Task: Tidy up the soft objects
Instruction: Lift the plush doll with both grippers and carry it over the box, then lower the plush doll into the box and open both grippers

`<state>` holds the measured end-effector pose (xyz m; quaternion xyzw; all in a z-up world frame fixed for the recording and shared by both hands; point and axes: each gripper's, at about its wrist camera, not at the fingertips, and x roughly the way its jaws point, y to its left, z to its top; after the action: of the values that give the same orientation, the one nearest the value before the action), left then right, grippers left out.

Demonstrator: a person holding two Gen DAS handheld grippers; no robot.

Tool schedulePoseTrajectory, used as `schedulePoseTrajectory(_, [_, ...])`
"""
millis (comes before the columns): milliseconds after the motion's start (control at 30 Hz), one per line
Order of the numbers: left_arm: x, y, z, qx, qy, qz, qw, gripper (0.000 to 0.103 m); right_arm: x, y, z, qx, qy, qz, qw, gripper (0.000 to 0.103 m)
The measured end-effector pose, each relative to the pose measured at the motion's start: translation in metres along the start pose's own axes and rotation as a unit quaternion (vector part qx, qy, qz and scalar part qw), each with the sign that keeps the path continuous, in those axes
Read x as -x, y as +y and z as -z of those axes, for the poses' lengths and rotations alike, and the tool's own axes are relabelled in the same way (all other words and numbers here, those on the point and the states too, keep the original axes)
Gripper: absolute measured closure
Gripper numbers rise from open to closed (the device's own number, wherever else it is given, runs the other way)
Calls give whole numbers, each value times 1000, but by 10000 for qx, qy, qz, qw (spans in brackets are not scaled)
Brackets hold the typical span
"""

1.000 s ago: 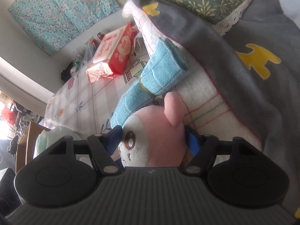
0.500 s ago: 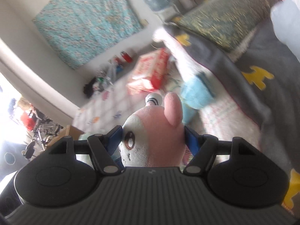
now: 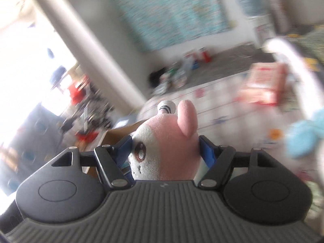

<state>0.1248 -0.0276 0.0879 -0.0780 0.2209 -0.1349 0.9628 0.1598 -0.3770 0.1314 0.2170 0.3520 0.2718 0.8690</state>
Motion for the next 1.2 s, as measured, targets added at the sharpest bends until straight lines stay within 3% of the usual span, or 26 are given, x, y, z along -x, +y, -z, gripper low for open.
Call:
schedulePoseTrajectory(167, [29,71,-7,455,214,-872,9949,38,-78,80,1,480,754,-598,9942,32])
schedulePoseTrajectory(300, [30,132,-3,1012,761,-1351,9827,38,-154,130,12,543,1610,-864,9817,32])
schedulePoseTrajectory(467, [12,196,13,1813,1330,-1511,9626,38,-232,163,41,537,2431,-706,9659,32])
schedulePoseTrajectory(700, [-8,233,40,2094,2186,-1589,9397,38,-294,157,77,520,3119,-325,9481,31])
schedulePoseTrajectory(767, [-8,239,44,2185,2293,-1610,9348,38,-302,154,85,702,3230,-123,9437,32])
schedulePoseTrajectory(867, [-8,240,46,2223,2318,-1609,9333,38,-305,155,88,777,3245,-146,9426,32])
schedulePoseTrajectory(1000, [2,238,51,2261,2359,-1630,9309,38,-301,163,83,944,3068,-54,9471,32])
schedulePoseTrajectory(1200, [-6,231,44,1978,2143,-1788,9397,36,-284,160,65,906,2730,-156,9576,31])
